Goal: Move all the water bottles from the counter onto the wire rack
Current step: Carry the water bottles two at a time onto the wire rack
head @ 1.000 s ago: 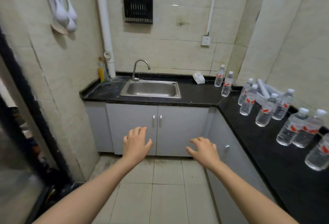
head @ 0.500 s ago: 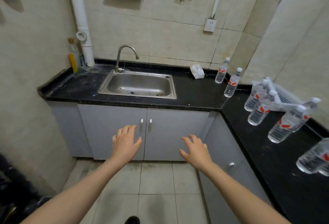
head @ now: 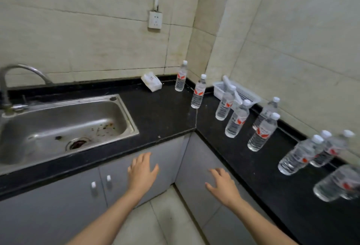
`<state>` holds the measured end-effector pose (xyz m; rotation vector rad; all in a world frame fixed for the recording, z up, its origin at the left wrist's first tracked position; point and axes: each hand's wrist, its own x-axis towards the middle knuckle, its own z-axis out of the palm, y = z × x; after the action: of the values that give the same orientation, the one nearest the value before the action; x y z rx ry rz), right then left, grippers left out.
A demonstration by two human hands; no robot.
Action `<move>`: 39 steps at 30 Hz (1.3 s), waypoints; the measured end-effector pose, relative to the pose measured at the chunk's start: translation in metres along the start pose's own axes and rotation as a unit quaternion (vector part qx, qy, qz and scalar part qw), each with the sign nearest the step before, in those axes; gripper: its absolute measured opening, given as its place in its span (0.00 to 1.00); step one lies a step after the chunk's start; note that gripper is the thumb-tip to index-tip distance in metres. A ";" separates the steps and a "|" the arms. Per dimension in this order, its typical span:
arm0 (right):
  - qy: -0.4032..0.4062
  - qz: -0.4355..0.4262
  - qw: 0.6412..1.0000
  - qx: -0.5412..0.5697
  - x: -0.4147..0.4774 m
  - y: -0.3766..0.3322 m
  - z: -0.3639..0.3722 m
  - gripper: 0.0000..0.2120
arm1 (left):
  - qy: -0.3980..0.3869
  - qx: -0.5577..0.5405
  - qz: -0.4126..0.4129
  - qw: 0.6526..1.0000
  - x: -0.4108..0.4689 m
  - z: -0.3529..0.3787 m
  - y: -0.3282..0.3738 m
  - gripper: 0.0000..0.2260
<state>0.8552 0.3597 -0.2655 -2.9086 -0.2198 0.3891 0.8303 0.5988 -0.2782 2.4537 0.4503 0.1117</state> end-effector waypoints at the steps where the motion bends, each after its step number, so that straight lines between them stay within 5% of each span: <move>1: 0.002 0.019 1.000 0.006 0.005 0.007 -0.001 0.25 | -0.018 0.000 0.007 1.000 0.008 0.011 0.006 0.22; 13: 0.066 0.037 0.991 0.111 0.157 0.050 -0.040 0.25 | -0.033 -0.009 0.042 0.999 0.147 0.070 0.094 0.21; 32: 0.025 0.004 0.976 0.217 0.358 0.034 -0.056 0.29 | -0.014 -0.114 -0.106 0.988 0.307 0.119 0.105 0.21; 39: 0.134 0.056 0.943 0.299 0.435 0.006 -0.090 0.41 | -0.013 -0.188 -0.092 0.978 0.412 0.124 0.108 0.21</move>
<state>1.2961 0.4131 -0.2876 -2.3362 0.0955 0.0501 1.2713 0.5892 -0.3237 2.0309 0.5850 0.0782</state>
